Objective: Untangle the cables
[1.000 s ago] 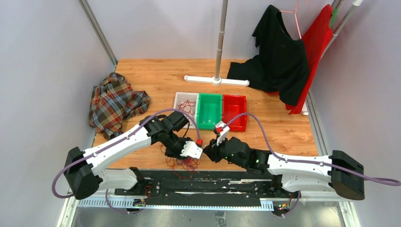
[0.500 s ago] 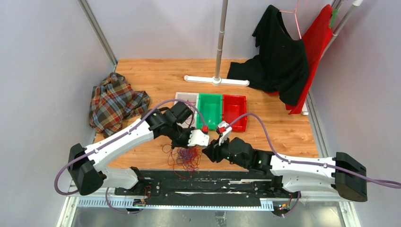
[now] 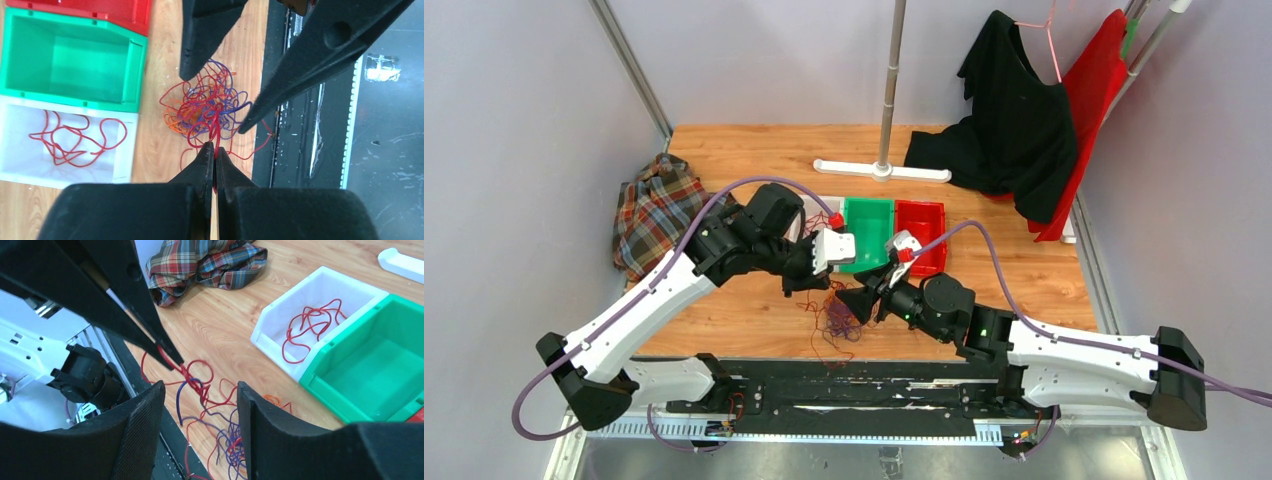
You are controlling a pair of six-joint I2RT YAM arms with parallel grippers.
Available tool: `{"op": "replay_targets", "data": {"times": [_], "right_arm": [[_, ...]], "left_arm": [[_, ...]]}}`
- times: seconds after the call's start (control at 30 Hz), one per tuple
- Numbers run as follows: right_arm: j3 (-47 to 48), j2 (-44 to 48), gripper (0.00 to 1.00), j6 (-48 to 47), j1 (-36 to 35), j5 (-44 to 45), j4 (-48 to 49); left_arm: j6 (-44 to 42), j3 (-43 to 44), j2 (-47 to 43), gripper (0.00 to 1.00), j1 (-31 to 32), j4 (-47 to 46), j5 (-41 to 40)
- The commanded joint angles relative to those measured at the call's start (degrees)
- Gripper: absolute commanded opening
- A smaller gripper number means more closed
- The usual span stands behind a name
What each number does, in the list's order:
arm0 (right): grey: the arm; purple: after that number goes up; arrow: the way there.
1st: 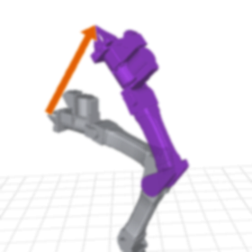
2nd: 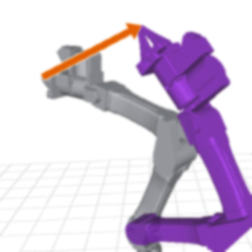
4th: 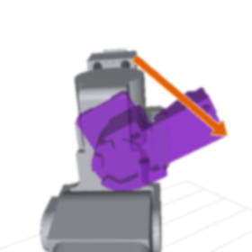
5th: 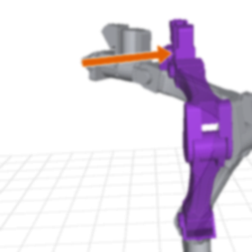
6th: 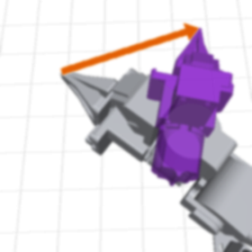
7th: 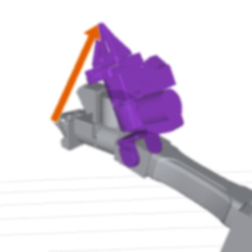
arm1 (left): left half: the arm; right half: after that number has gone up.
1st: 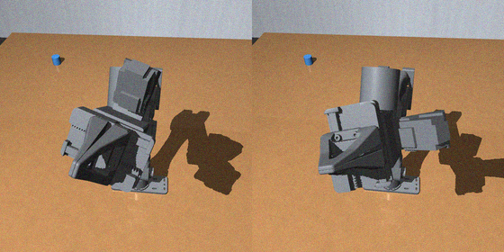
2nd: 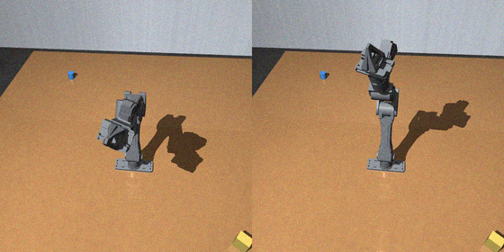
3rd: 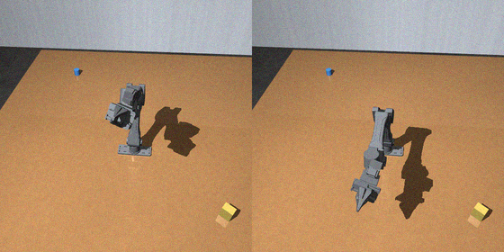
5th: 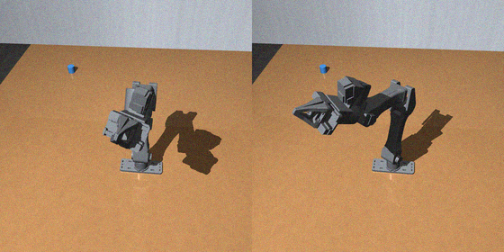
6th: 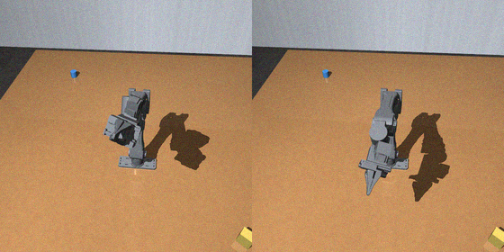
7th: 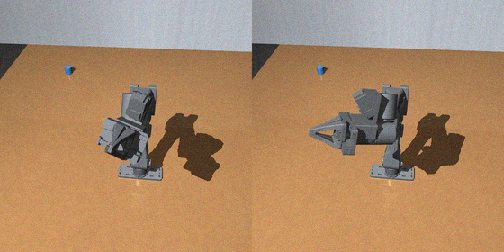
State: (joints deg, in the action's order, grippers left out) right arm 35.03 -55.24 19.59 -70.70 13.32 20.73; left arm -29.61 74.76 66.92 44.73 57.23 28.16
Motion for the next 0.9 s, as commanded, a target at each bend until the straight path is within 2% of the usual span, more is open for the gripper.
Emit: {"op": "replay_targets", "data": {"times": [0.0,0.13,0.2,0.4,0.63,0.73,0.87], "right_arm": [[2.8,-1.9,0.52,-3.5,-0.8,3.4,1.1],[4.2,-4.0,0.42,-4.2,-0.8,4.3,1.0],[4.8,-4.7,0.4,-4.7,-0.8,4.8,0.9],[6.4,-6.5,0.44,-5.8,-1.4,8.9,0.5],[5.0,-8.8,0.49,-3.8,-2.0,11.6,7.1],[3.5,-8.7,0.42,-2.3,-2.1,11.8,8.3],[0.8,-6.1,0.21,-1.0,-2.1,13.8,7.7]], "left_arm": [[2.9,-1.0,-2.2,0.01,-0.3,0.5,2.3],[2.4,-1.0,-2.9,0.01,-0.3,0.7,3.4],[2.1,-1.2,-3.2,0.0,-0.3,0.8,4.1],[1.4,-1.6,-3.8,0.01,-0.3,1.5,6.4],[0.8,-1.3,-4.7,0.0,-0.3,2.6,8.4],[0.4,-1.2,-5.3,0.0,-0.3,2.6,7.9],[-1.2,-1.4,-6.6,0.01,-0.3,2.7,6.7]]}}
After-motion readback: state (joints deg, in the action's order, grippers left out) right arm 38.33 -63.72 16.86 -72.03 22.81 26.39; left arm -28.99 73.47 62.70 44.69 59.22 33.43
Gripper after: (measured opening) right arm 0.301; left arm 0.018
